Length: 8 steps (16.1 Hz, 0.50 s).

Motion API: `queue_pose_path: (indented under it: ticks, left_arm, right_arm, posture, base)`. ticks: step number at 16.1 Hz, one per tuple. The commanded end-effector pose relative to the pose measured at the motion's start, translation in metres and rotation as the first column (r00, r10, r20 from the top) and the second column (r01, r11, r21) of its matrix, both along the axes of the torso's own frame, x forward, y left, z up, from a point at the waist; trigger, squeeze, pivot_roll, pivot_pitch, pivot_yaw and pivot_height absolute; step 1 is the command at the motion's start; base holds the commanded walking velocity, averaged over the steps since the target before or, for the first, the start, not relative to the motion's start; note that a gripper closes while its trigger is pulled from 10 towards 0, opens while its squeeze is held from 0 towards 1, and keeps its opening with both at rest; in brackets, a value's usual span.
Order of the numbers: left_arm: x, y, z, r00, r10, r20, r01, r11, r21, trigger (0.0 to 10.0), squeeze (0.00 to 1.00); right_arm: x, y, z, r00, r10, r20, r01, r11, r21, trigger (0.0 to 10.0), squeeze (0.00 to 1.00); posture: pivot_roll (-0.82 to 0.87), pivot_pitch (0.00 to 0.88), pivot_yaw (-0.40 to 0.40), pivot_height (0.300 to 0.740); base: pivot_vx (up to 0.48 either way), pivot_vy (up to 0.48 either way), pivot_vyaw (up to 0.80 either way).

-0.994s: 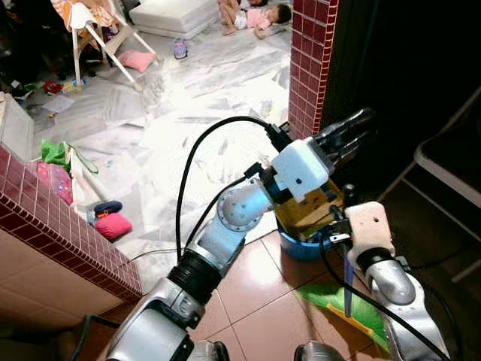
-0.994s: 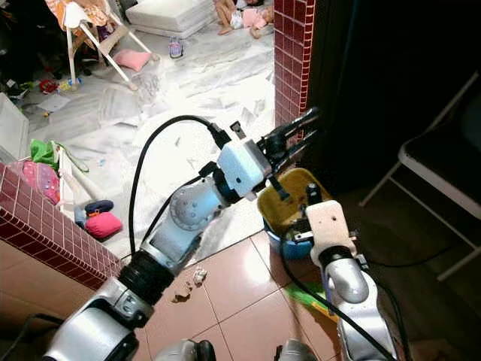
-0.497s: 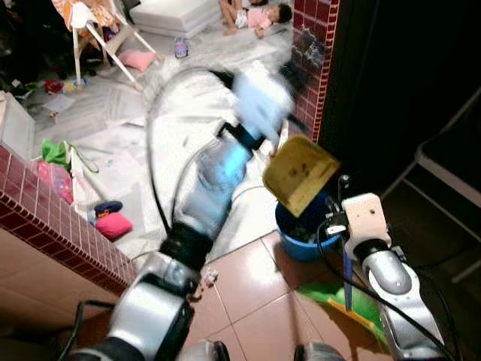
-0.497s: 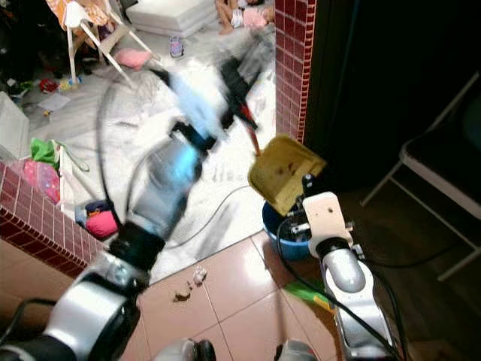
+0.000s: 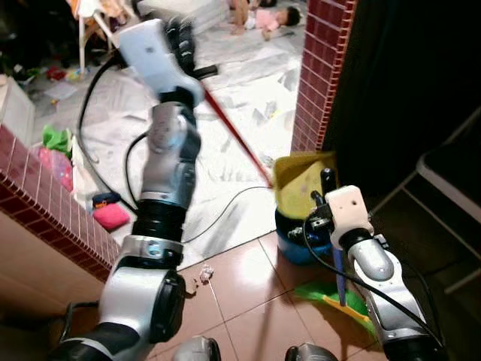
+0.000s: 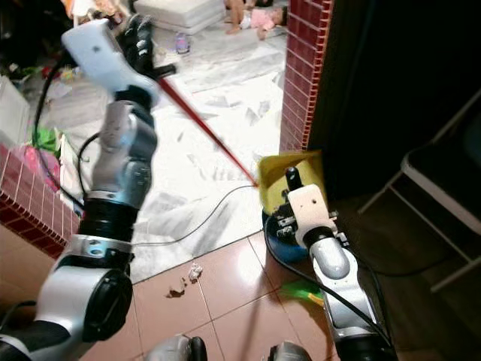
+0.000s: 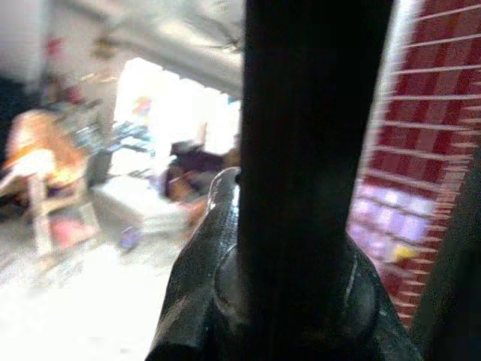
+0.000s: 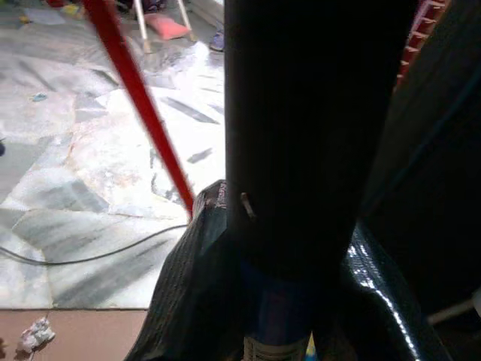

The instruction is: Sweep floor

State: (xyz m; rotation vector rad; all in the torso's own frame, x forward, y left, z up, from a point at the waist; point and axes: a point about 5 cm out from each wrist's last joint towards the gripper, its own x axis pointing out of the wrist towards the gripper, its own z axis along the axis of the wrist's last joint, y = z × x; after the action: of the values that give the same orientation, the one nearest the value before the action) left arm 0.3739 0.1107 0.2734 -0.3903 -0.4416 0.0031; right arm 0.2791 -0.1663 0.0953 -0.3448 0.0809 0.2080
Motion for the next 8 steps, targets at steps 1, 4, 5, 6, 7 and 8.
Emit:
queue_pose_path:
  ticks: [1,4,5,6,7,8]
  left_arm:
    - [-0.006,0.02,0.017,0.995,0.082,0.051,-0.08,0.996,-0.038,10.0,0.0]
    - [-0.019,0.048,0.002,0.975,0.221,-0.029,-0.22,0.975,0.034,10.0,0.0]
    - [-0.034,0.055,-0.007,0.979,0.204,-0.004,-0.203,0.974,0.1,10.0,0.0]
    - [-0.042,0.059,-0.011,0.974,0.226,0.01,-0.224,0.96,0.169,10.0,0.0]
    - [-0.046,0.06,-0.015,0.973,0.23,-0.011,-0.225,0.96,0.165,10.0,0.0]
    - [-0.051,0.06,-0.021,0.971,0.237,-0.033,-0.228,0.957,0.178,10.0,0.0]
  right_arm:
    - [0.006,0.008,0.009,0.998,0.038,0.052,-0.038,0.999,0.003,10.0,0.0]
    - [0.012,0.013,0.007,0.997,0.055,0.051,-0.056,0.998,0.014,10.0,0.0]
    - [0.017,0.02,0.006,0.996,0.081,0.045,-0.082,0.996,0.027,10.0,0.0]
    - [0.02,0.024,0.007,0.994,0.1,0.045,-0.101,0.994,0.031,10.0,0.0]
    - [0.023,0.027,0.008,0.993,0.109,0.047,-0.111,0.993,0.034,10.0,0.0]
    - [0.027,0.03,0.01,0.991,0.123,0.053,-0.125,0.991,0.039,10.0,0.0]
  posture:
    - [-0.07,0.002,0.044,0.74]
    - [-0.01,0.002,0.018,0.74]
    - [0.03,0.001,-0.009,0.74]
    - [0.04,0.001,-0.022,0.74]
    - [0.05,0.007,-0.031,0.74]
    - [0.06,0.017,-0.04,0.74]
  base:
    - [0.0,0.0,0.0]
    - [0.0,0.0,0.0]
    - [0.0,0.0,0.0]
    - [0.0,0.0,0.0]
    - [0.0,0.0,0.0]
    - [0.0,0.0,0.0]
